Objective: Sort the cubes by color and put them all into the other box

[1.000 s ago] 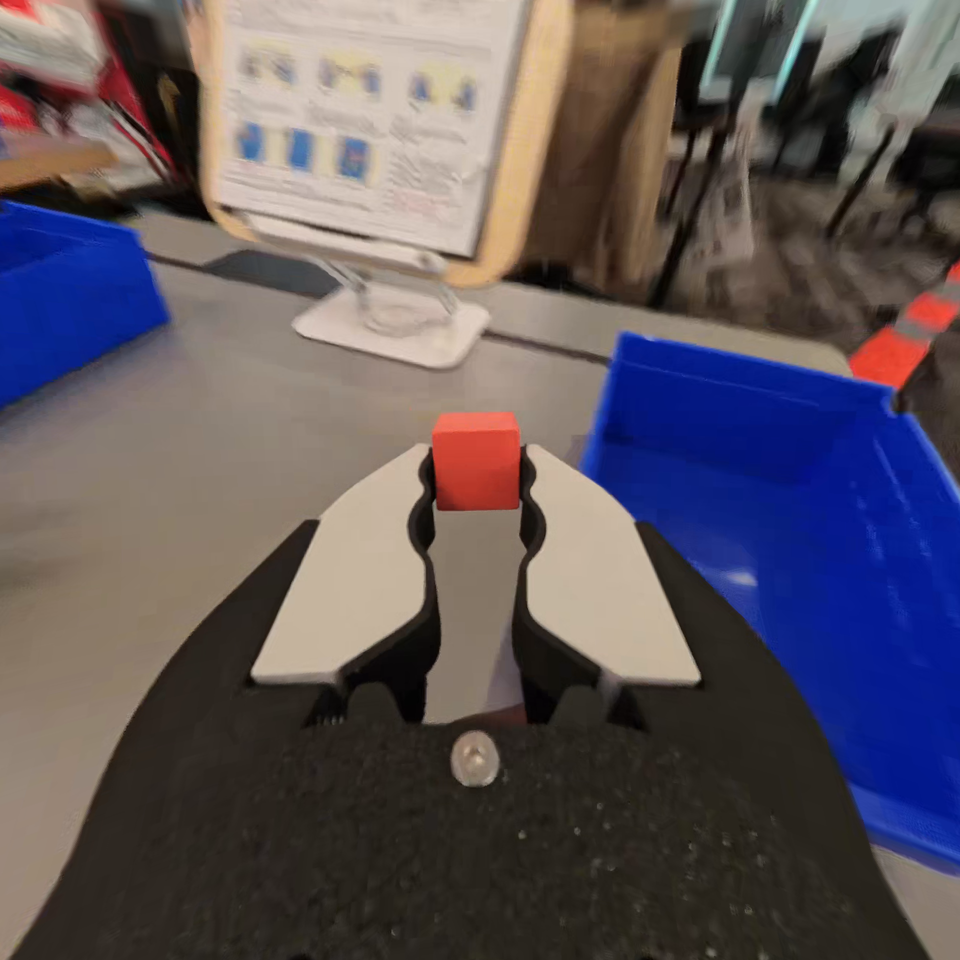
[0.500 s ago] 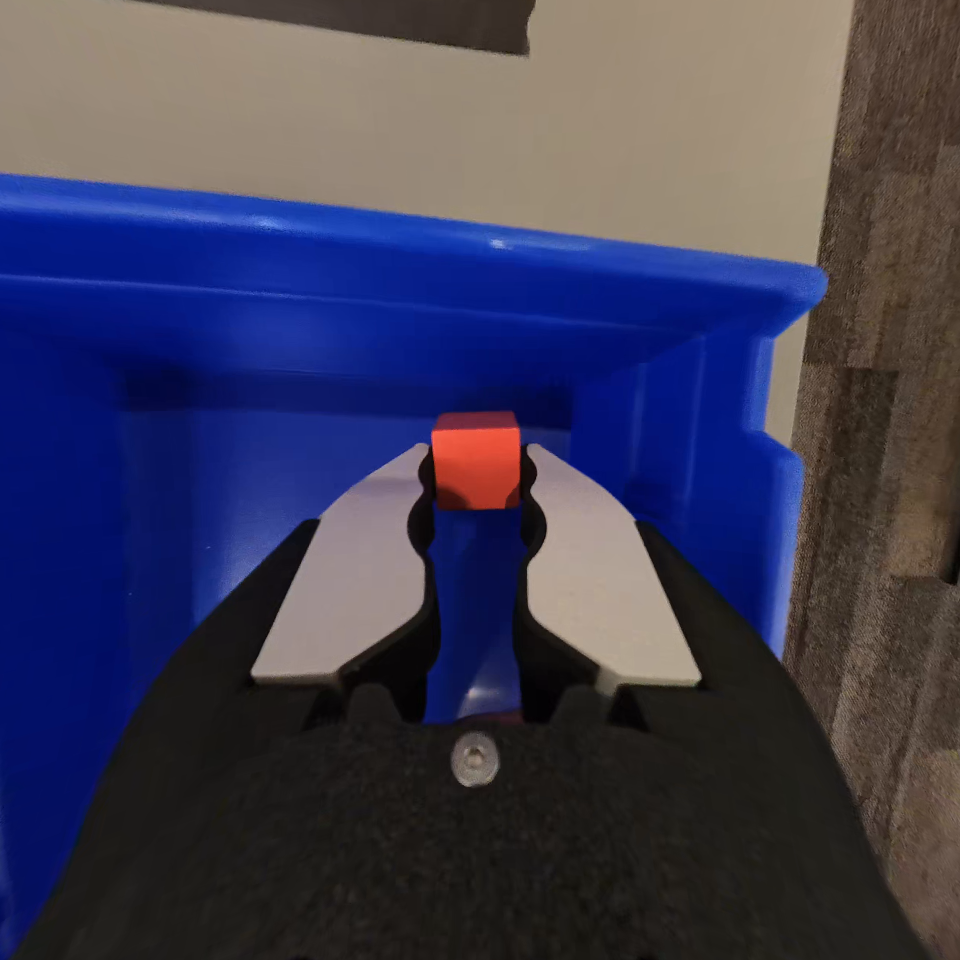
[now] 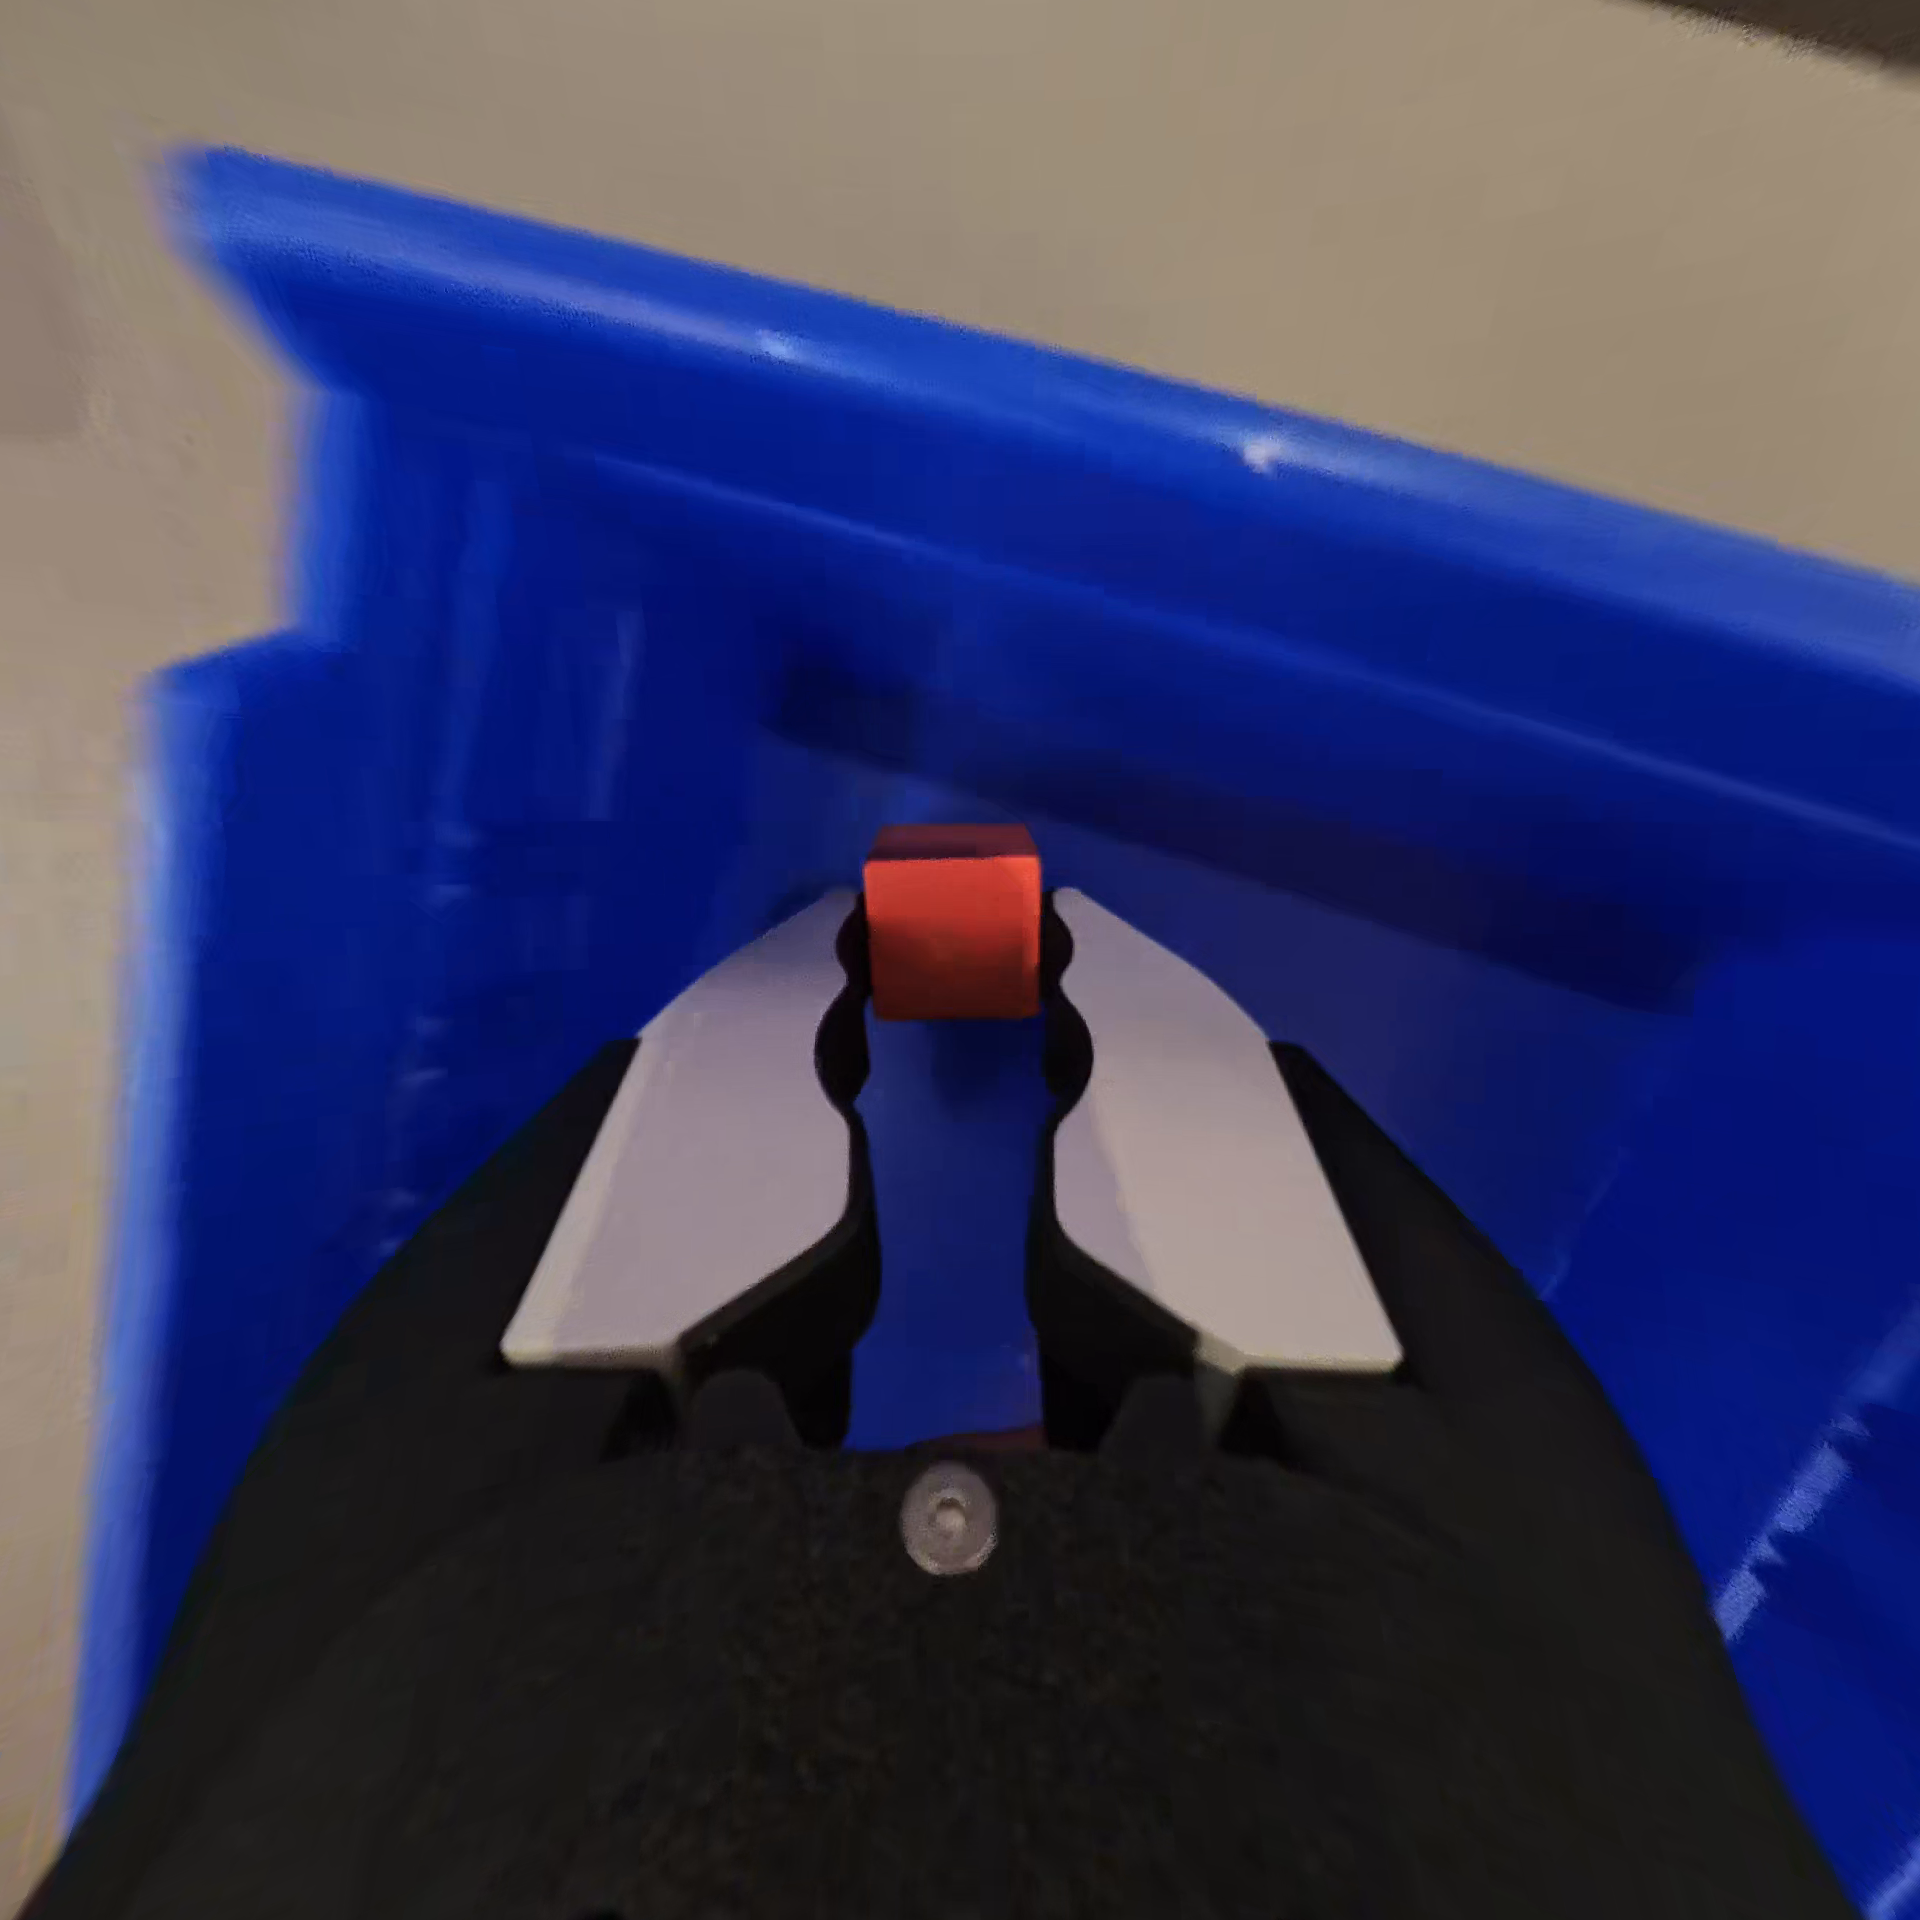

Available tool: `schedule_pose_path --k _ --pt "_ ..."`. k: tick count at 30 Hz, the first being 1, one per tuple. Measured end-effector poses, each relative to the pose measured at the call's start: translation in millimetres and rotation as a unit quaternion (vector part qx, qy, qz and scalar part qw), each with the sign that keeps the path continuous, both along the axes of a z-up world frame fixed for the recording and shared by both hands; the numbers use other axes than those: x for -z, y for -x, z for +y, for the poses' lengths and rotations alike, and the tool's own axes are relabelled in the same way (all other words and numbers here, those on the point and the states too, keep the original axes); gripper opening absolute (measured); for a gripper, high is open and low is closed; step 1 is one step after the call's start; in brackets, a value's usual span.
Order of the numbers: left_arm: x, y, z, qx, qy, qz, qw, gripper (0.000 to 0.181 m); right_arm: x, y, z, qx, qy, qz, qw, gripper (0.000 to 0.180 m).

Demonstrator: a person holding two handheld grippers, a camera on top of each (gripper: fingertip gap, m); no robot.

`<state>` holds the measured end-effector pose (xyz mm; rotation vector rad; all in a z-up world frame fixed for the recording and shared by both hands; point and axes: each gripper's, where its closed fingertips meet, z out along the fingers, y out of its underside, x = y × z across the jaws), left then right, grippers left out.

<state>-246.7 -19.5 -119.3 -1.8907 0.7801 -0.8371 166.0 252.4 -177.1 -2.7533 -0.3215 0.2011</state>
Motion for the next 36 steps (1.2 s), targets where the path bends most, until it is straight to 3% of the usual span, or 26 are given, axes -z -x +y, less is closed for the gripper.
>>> schedule_pose_path --k 3,11,14,17,22,24,27,32,36 --pt "1.9 -3.8 -1.7 0.006 0.002 0.003 1.000 0.048 -2.6 21.0 0.1 -0.057 -0.008 -0.021 0.998 0.030" --pt "4.1 -5.2 -3.5 0.009 0.000 0.013 1.000 0.048 11.6 22.9 5.4 -0.031 0.007 0.002 1.000 0.030" --pt "6.8 -4.8 -3.6 0.010 0.007 0.012 1.000 0.048 5.7 25.0 7.7 -0.029 -0.020 0.023 0.999 0.039" --pt "6.1 -4.0 -5.3 0.013 0.013 0.003 1.000 0.048 -28.5 19.4 3.4 -0.022 -0.066 0.060 0.996 0.047" --pt "1.7 0.2 -4.5 0.007 0.008 0.002 1.000 0.049 -124.0 -6.7 -24.8 0.019 -0.221 0.104 0.970 0.045" --pt "-2.4 0.0 -3.1 0.005 0.005 -0.002 1.000 0.049 -135.2 -10.4 -38.3 0.041 -0.240 0.126 0.962 0.043" --pt "-5.2 0.4 3.1 -0.008 -0.005 0.006 1.000 0.049 -112.4 -13.0 -42.4 0.063 -0.228 0.118 0.964 0.033" --pt "-10.2 -3.4 13.2 -0.023 -0.009 0.015 1.000 0.049 -17.0 -24.2 -17.1 0.085 -0.114 0.073 0.987 0.009" --pt "-5.0 -3.9 17.8 -0.037 -0.021 0.039 0.998 0.049 7.9 -17.4 -3.2 0.059 -0.098 0.058 0.992 0.000"
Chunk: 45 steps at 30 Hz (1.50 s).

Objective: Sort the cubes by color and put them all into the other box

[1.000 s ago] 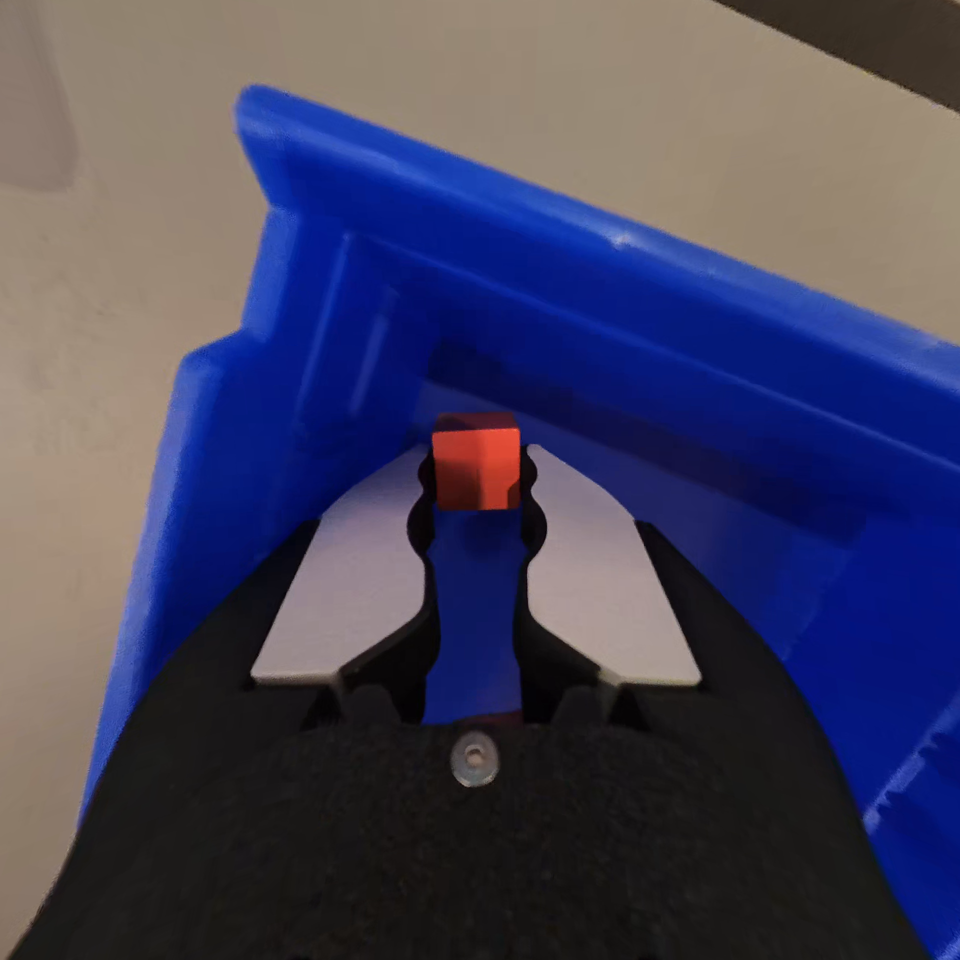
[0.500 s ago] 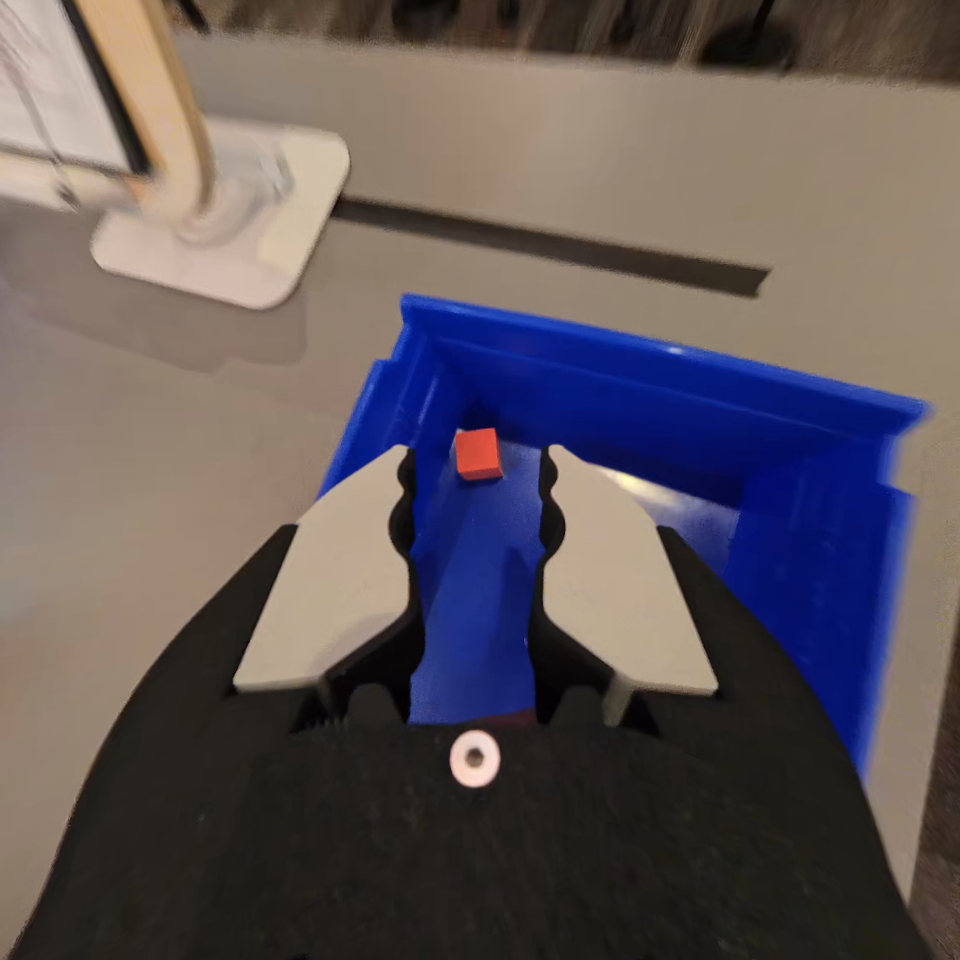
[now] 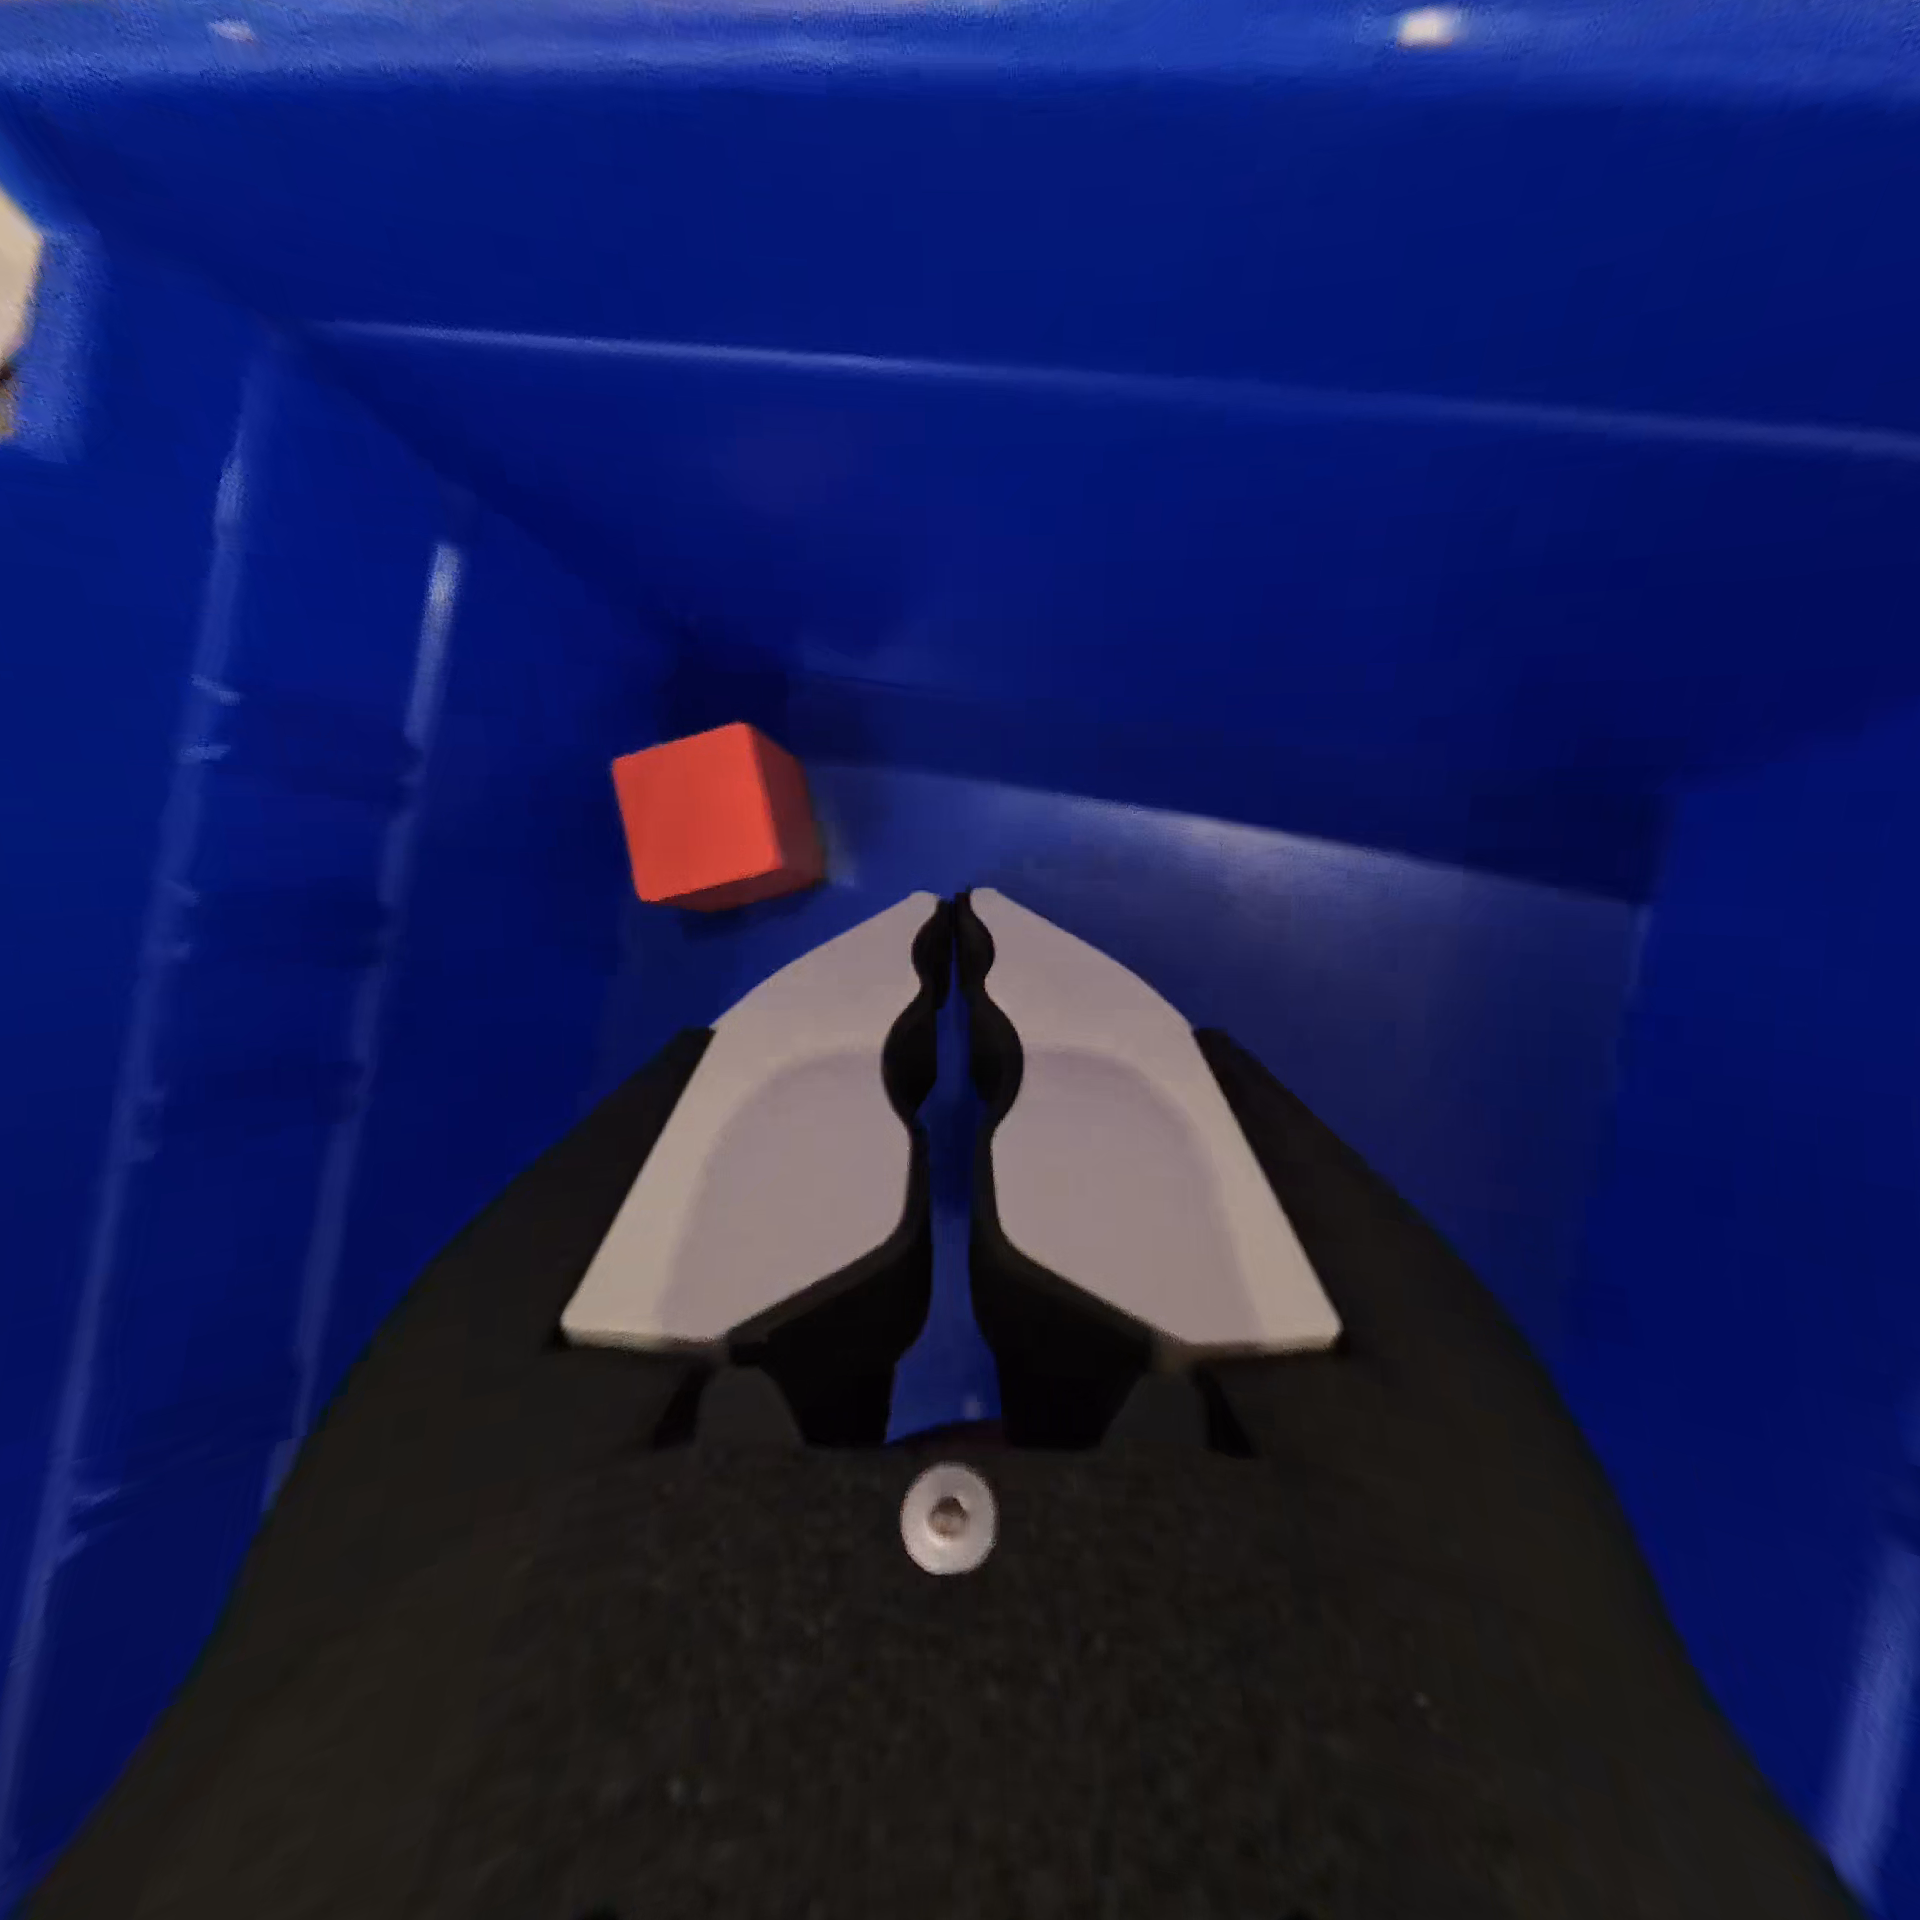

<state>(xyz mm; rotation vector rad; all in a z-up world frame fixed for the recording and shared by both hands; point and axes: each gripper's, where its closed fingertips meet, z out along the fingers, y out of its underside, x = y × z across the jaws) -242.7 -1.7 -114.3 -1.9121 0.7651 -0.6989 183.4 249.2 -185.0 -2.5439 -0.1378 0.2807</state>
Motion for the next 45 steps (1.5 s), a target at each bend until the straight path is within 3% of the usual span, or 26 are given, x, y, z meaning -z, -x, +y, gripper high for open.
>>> schedule_pose_path --k 5,8,10,15,17,21,23,27,32,38,41,45 --pt "12.5 -7.5 -1.7 0.008 0.023 0.003 1.000 0.049 -9.8 32.6 2.2 -0.040 -0.015 0.078 0.996 0.003" --pt "16.7 -8.8 -7.1 0.017 0.035 0.000 0.999 0.049 -18.0 17.8 -6.5 -0.024 -0.015 0.047 0.998 0.005" --pt "13.9 -3.7 -8.9 0.010 0.025 -0.003 1.000 0.049 -48.4 16.9 -23.1 -0.029 -0.062 0.041 0.997 0.007" --pt "1.7 16.9 -10.2 -0.027 -0.004 -0.024 0.999 0.048 -153.4 64.4 -128.6 -0.069 -0.281 0.047 0.956 0.016" --pt "-2.1 26.2 -12.2 -0.048 -0.015 -0.036 0.998 0.048 -169.9 112.9 -187.0 -0.103 -0.343 0.106 0.928 0.017" --pt "-3.4 52.7 -12.4 -0.115 -0.062 -0.013 0.991 0.048 -131.0 194.4 -266.3 -0.119 -0.365 0.181 0.905 0.040" --pt "-1.2 65.4 -14.2 -0.144 -0.077 0.010 0.987 0.048 -119.2 211.0 -283.4 -0.129 -0.378 0.149 0.905 0.042" --pt "7.6 83.2 -16.1 -0.173 -0.087 0.055 0.979 0.048 -118.2 221.3 -294.1 -0.124 -0.414 0.101 0.896 0.038" --pt "9.8 86.7 -17.6 -0.162 -0.059 0.030 0.985 0.048 -103.7 231.9 -293.3 -0.146 -0.412 0.039 0.899 0.038" --pt "11.0 86.2 -20.3 -0.131 -0.034 0.022 0.991 0.048 -88.1 234.7 -288.3 -0.150 -0.377 0.056 0.912 0.036" --pt "-25.2 96.8 -25.5 -0.103 -0.043 -0.005 0.994 0.048 -86.6 235.2 -287.7 -0.148 -0.367 0.083 0.914 0.035" --pt "-75.3 171.8 15.7 -0.139 -0.057 0.085 0.985 0.045 -85.6 234.3 -286.9 -0.147 -0.359 0.101 0.916 0.035"
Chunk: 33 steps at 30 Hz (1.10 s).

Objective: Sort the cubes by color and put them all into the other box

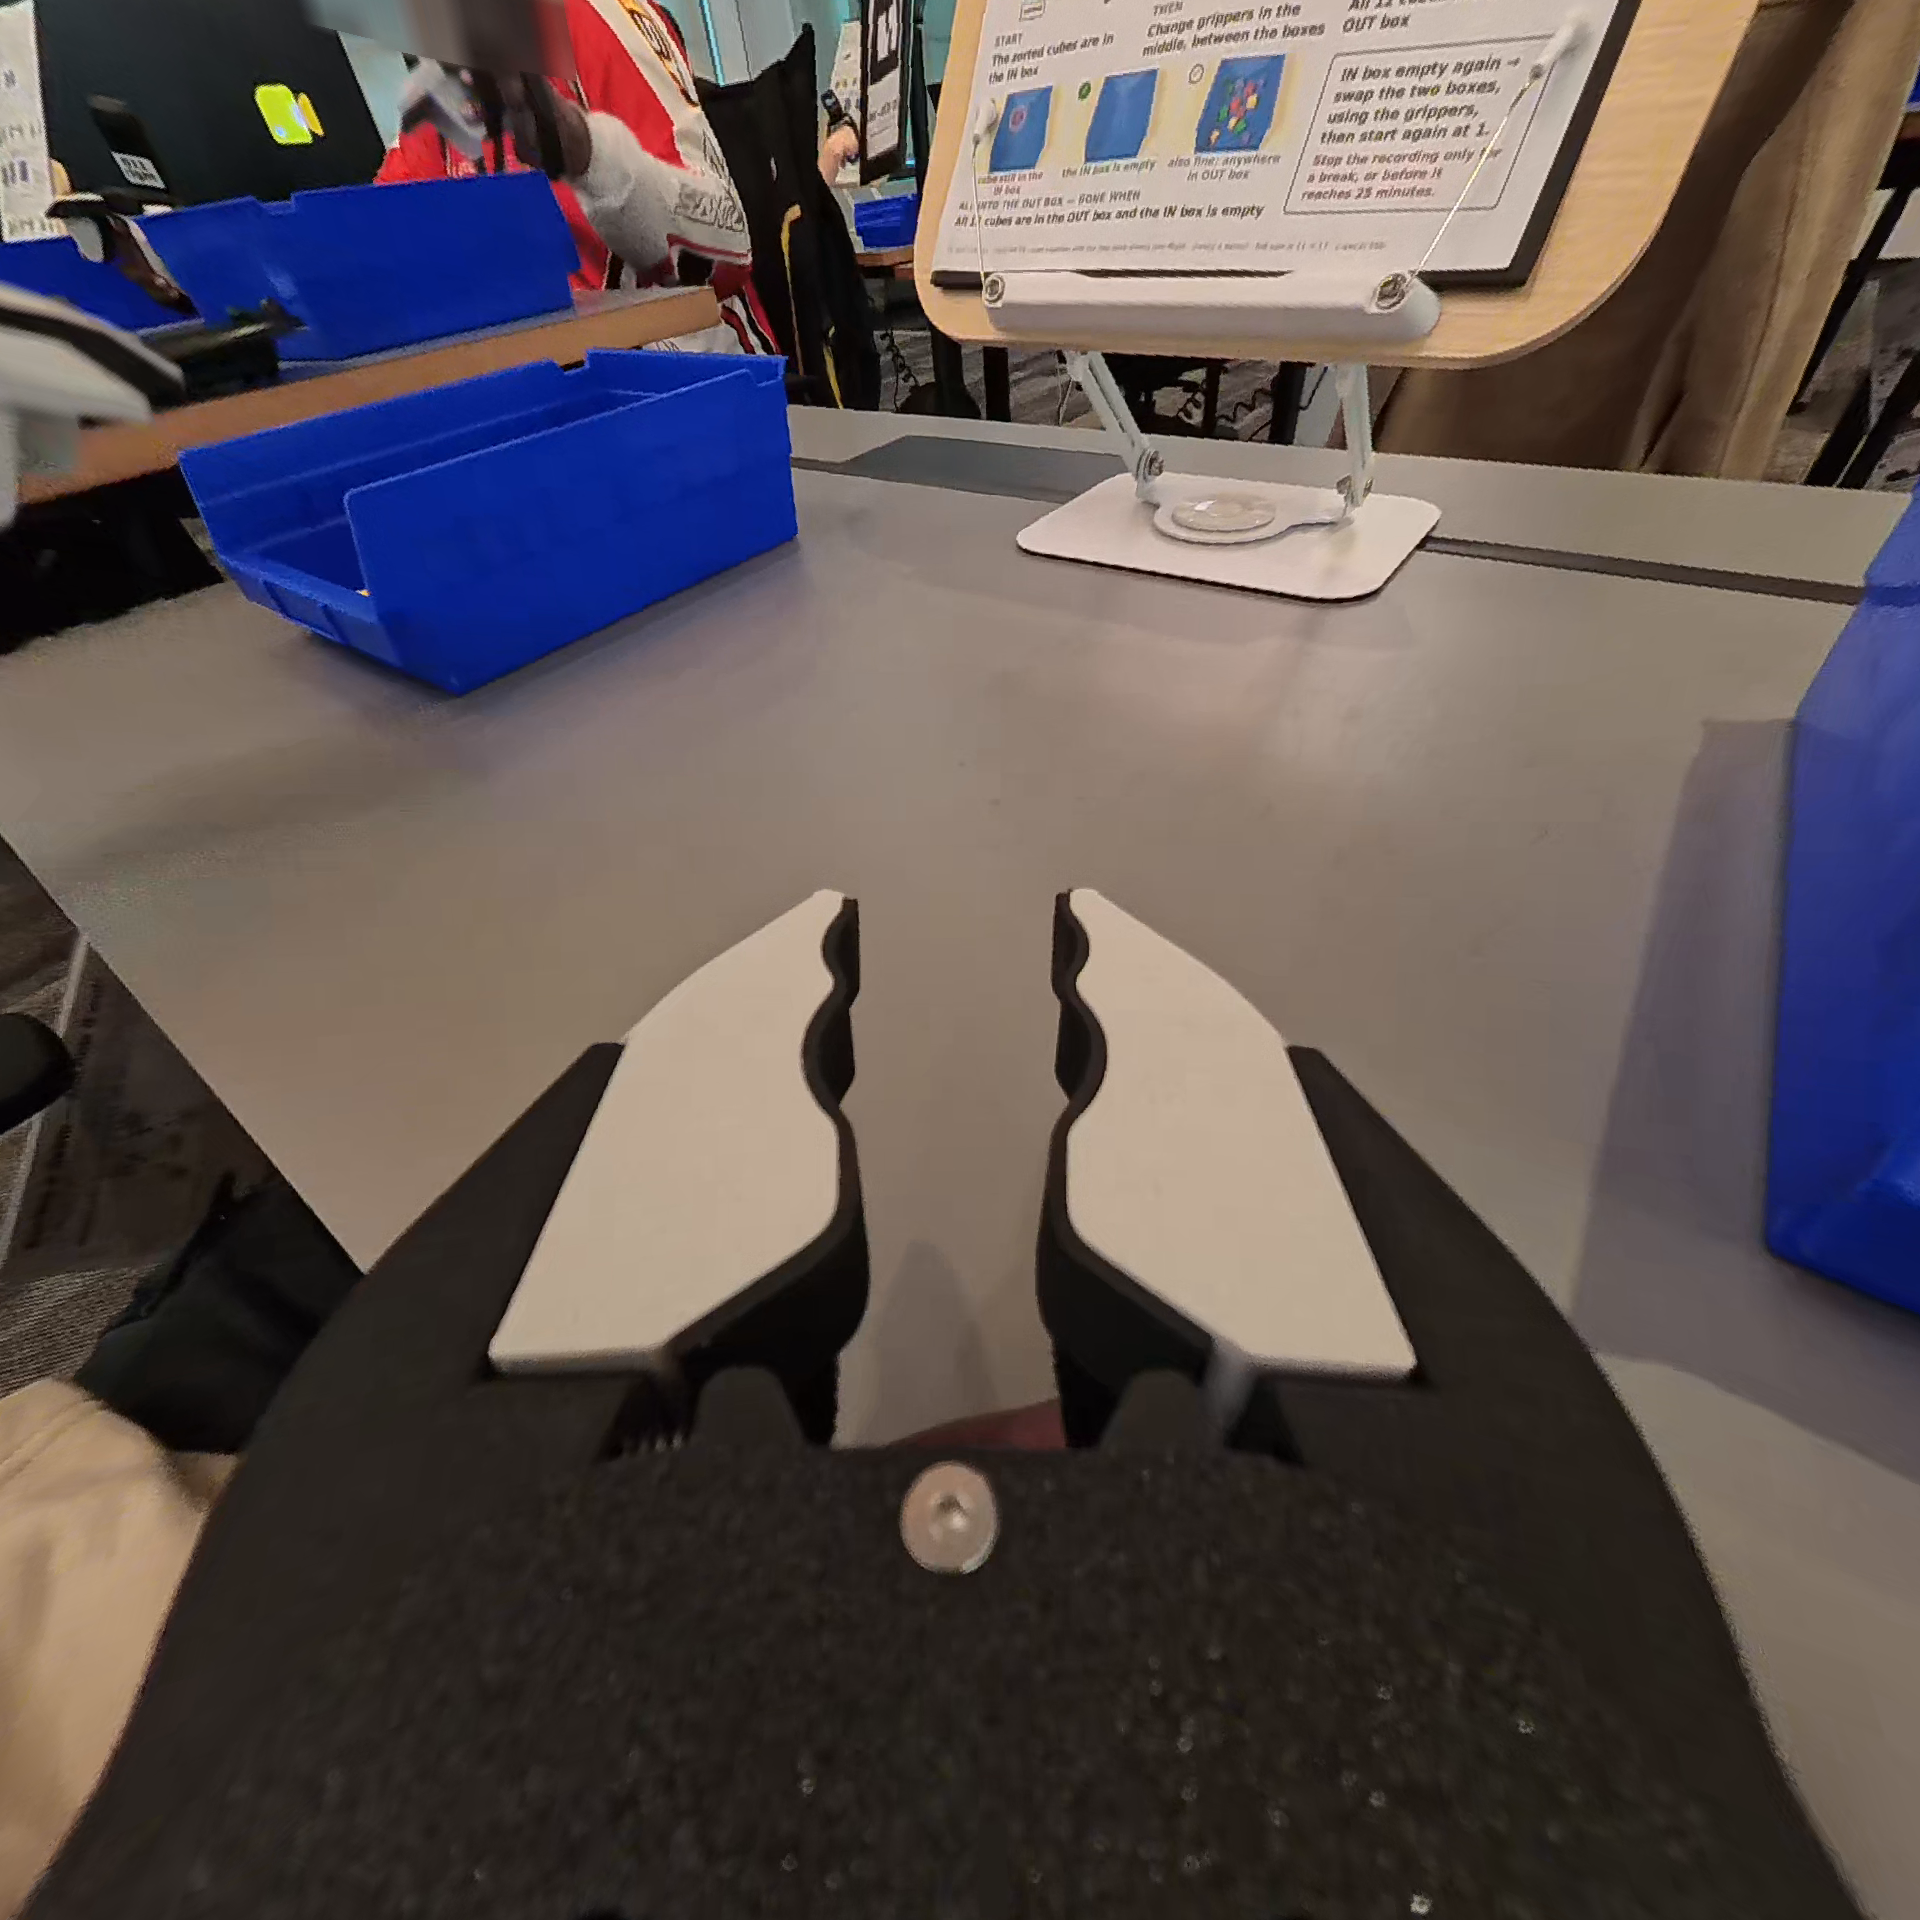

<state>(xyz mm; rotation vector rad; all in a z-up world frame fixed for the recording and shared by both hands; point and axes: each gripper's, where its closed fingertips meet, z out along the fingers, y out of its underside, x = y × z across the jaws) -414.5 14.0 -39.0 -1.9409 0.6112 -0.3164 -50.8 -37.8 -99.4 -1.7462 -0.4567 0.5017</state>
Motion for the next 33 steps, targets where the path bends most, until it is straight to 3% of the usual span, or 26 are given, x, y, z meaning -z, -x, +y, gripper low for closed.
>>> schedule_pose_path --k 2,5,9,16,18,25,30,33 --pt "-0.3 32.1 38.9 -0.002 0.026 0.063 0.998 0.043 1.2 0.8 1.7 -0.006 0.006 0.004 1.000 0.035" --pt "40.4 66.6 100.6 0.007 0.122 0.148 0.981 0.044 2.8 2.3 4.2 -0.014 0.013 0.007 1.000 0.035" --pt "92.2 92.1 154.1 -0.004 0.229 0.209 0.951 0.043 2.9 2.0 4.8 -0.015 0.016 0.005 1.000 0.034" --pt "136.8 103.2 165.5 0.025 0.327 0.263 0.907 0.040 8.8 0.5 4.6 -0.018 0.031 0.007 0.999 0.033" --pt "147.2 102.0 164.6 0.038 0.338 0.268 0.902 0.029 10.9 0.0 4.4 -0.020 0.037 0.012 0.999 0.032" --pt "128.3 97.7 160.0 0.051 0.275 0.255 0.925 0.029 11.4 0.6 4.0 -0.027 0.048 0.022 0.998 0.031" --pt "56.7 74.7 122.9 0.055 0.104 0.147 0.982 0.029 8.0 -3.4 3.6 -0.021 0.040 0.018 0.999 0.030" --pt "10.0 69.5 92.9 -0.008 -0.020 0.054 0.998 0.029 8.0 -4.7 3.3 -0.019 0.044 0.024 0.999 0.029"
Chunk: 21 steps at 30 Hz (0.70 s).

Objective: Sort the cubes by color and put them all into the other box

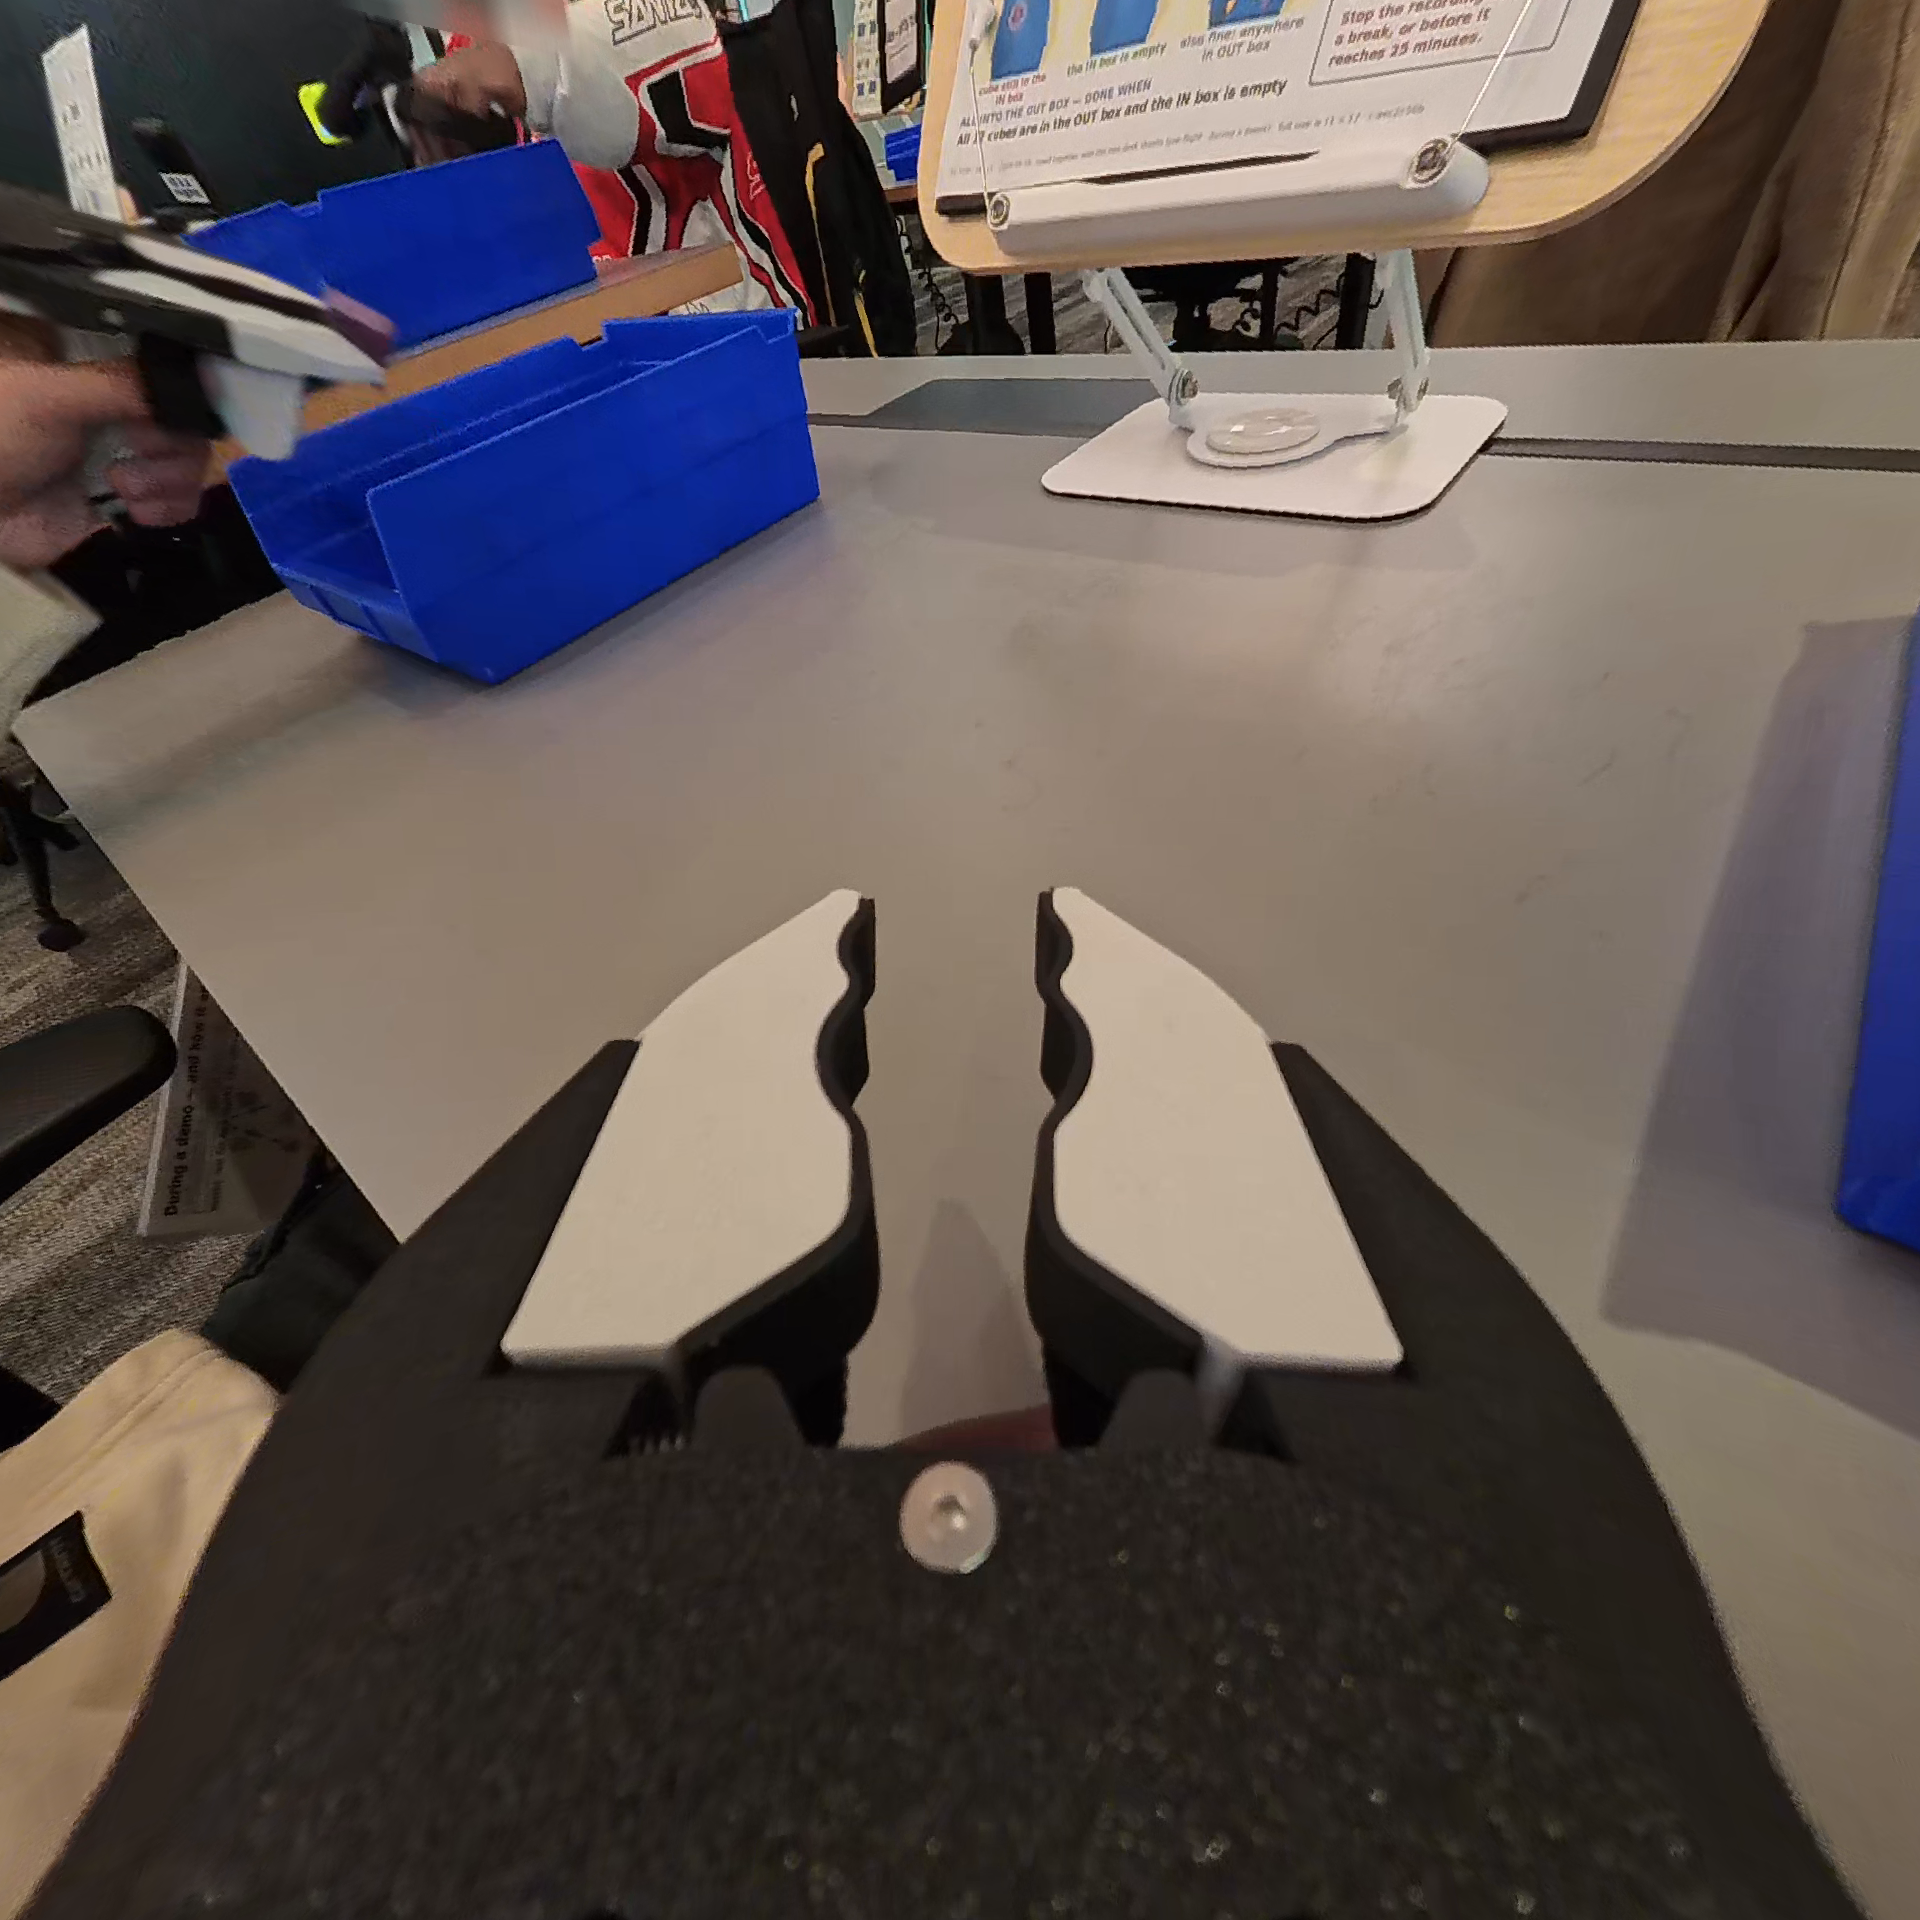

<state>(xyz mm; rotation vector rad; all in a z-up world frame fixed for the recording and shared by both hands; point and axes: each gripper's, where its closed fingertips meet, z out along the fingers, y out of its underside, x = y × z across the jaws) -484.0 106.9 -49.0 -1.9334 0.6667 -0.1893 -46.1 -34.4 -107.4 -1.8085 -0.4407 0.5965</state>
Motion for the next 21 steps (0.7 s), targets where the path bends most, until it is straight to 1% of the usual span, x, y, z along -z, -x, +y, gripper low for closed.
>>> schedule_pose_path --k 2,5,7,9,12,14,15,17,18,19,21 --pt "-18.1 8.6 -20.7 -0.075 -0.071 -0.040 0.994 0.029 0.3 0.7 -0.2 0.000 0.003 0.002 1.000 0.029" --pt "-17.8 17.8 -51.6 -0.175 -0.116 -0.081 0.974 0.028 -1.1 3.8 -1.5 -0.002 0.005 0.005 1.000 0.029" --pt "-12.7 13.6 -66.7 -0.191 -0.131 -0.105 0.967 0.028 -2.4 6.0 -2.6 -0.002 0.001 0.002 1.000 0.029" --pt "-2.9 7.5 -73.2 -0.186 -0.116 -0.103 0.970 0.028 -2.4 6.9 -3.1 0.000 -0.003 -0.006 1.000 0.028" --pt "-1.1 5.1 -75.4 -0.175 -0.113 -0.096 0.973 0.028 -0.1 6.9 -2.5 0.001 -0.004 -0.011 1.000 0.028" --pt "-6.9 -8.4 -75.9 -0.134 -0.122 -0.110 0.977 0.028 0.4 7.0 -1.2 -0.001 0.000 -0.008 1.000 0.028" --pt "-12.1 -22.0 -76.2 -0.095 -0.129 -0.127 0.979 0.028 -0.5 8.7 -0.4 -0.007 0.006 0.002 1.000 0.029" --pt "-22.0 -66.5 -77.6 0.028 -0.125 -0.169 0.977 0.028 -5.3 19.3 2.3 -0.045 0.039 0.041 0.997 0.034" --pt "-29.3 -92.2 -80.2 0.097 -0.122 -0.199 0.968 0.028 -11.2 29.6 2.7 -0.081 0.070 0.081 0.991 0.038" --pt "-38.2 -117.3 -83.6 0.165 -0.127 -0.226 0.952 0.028 -20.2 41.7 2.4 -0.125 0.106 0.131 0.978 0.040" --pt "-52.5 -165.1 -92.4 0.291 -0.146 -0.251 0.911 0.028 -42.0 63.2 3.8 -0.205 0.176 0.232 0.935 0.044"
